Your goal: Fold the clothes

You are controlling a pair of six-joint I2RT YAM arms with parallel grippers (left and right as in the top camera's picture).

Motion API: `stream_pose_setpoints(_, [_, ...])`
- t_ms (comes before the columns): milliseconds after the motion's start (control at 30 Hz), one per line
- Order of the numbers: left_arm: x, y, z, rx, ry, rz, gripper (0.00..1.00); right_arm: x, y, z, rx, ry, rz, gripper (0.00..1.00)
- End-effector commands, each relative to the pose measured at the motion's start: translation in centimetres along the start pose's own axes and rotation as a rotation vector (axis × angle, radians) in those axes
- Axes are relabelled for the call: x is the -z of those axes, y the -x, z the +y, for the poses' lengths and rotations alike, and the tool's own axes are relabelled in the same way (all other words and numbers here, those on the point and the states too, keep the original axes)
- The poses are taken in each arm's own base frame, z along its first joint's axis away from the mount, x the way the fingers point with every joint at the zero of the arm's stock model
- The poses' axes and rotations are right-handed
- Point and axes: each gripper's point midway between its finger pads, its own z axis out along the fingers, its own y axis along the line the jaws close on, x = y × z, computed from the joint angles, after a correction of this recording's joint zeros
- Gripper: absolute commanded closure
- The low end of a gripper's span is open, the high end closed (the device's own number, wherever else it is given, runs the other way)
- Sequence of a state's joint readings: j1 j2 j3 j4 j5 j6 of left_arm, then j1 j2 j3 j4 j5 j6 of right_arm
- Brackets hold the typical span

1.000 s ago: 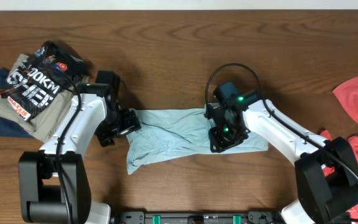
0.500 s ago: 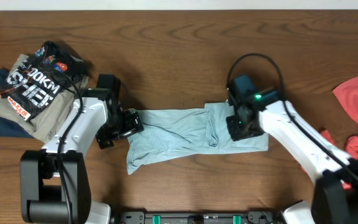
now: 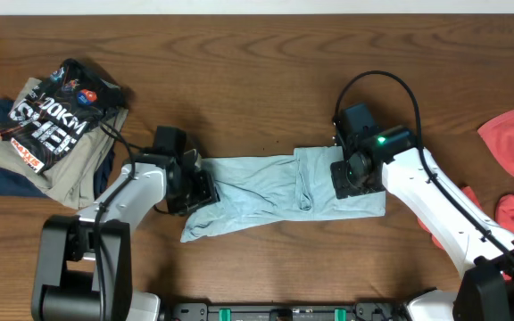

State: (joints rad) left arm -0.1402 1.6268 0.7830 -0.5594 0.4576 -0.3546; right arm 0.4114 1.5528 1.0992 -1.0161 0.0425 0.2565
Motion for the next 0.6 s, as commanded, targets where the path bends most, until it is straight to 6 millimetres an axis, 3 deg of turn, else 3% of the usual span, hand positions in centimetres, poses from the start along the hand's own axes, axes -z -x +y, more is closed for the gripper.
stream_pose_setpoints(0, [-0.7, -0.6, 0.2, -0.004, -0.01, 0.029, 0.94, 0.6, 0.5, -0.9, -0.038, -0.019, -0.02, 0.5])
stream_pose_setpoints(167, [1.4, 1.6, 2.6, 0.061, 0.1, -0.029, 0.94, 0.8, 0.3, -3.2, -0.049, -0.136, -0.019, 0.51])
stream_pose_setpoints(300, [5.8, 3.9, 6.5, 0.139, 0.305, -0.103, 0.94, 0.8, 0.5, -5.1, -0.093, -0.179, -0.021, 0.44])
stream_pose_setpoints(367, [8.3, 4.9, 7.5, 0.17, 0.363, -0.132, 0.94, 0.8, 0.6, -6.0, -0.125, -0.182, -0.02, 0.43])
stream_pose_setpoints(467, [12.0, 6.4, 7.3, 0.205, 0.377, -0.167, 0.94, 0.8, 0.6, -7.3, -0.173, -0.184, -0.015, 0.4])
stream_pose_setpoints(567, [14.1, 6.8, 4.9, 0.191, 0.313, -0.165, 0.94, 0.8, 0.6, -8.2, -0.199, -0.187, -0.012, 0.38])
